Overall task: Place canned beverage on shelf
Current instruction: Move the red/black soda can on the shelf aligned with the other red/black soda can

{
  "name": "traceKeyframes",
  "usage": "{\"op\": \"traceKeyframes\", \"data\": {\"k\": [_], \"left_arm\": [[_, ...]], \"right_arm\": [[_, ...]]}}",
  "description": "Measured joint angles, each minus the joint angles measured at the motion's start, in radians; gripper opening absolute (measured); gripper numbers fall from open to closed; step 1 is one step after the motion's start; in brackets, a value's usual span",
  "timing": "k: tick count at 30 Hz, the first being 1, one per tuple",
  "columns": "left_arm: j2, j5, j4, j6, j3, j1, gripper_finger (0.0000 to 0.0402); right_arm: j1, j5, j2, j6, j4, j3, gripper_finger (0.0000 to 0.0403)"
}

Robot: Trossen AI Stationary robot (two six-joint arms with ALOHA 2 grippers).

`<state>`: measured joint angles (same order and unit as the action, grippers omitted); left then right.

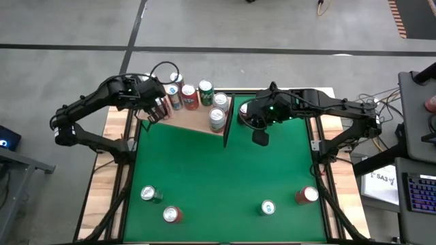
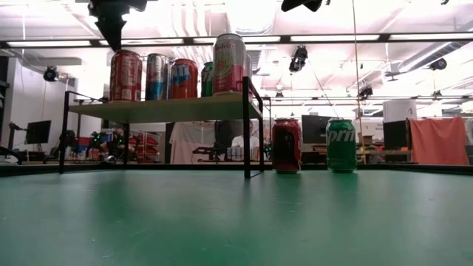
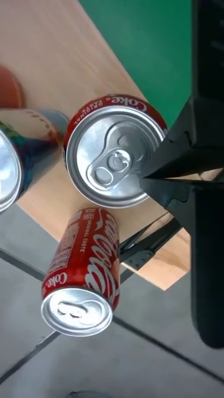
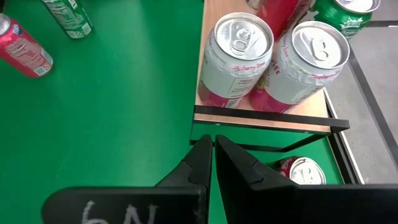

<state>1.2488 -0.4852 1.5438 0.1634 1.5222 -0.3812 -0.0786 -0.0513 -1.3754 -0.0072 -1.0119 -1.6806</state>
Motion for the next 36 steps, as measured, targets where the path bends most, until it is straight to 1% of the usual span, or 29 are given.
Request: {"op": "traceKeyframes", "data": {"k": [7, 12, 22, 28, 33, 36], "left_arm": [[-0.016, 0.018, 0.006, 0.101, 0.003, 0.007, 0.0], [-0.026, 0.054, 0.008, 0.125, 0.004, 0.008, 0.0], [-0.04, 0.054, 0.015, 0.16, 0.004, 0.009, 0.0], [-0.052, 0.052, -0.066, 0.154, 0.005, 0.021, 0.0], [-0.054, 0.055, -0.145, 0.153, 0.005, 0.076, 0.0], [-0.037, 0.079, -0.169, 0.153, 0.005, 0.105, 0.0]], "right_arm": [[0.026, 0.0, 0.0, 0.01, 0.0, 0.0, 0.0012], [0.033, 0.0, 0.0, 0.02, 0.0, 0.0, 0.0012], [0.035, -0.001, 0.0, 0.023, 0.0, 0.0, 0.0012], [0.035, -0.001, 0.0, 0.016, 0.0, 0.0, 0.0012], [0.035, -0.001, 0.0, 0.015, 0.001, 0.0, 0.0012], [0.035, -0.002, 0.0, 0.012, 0.0, 0.0, 0.0012]]}}
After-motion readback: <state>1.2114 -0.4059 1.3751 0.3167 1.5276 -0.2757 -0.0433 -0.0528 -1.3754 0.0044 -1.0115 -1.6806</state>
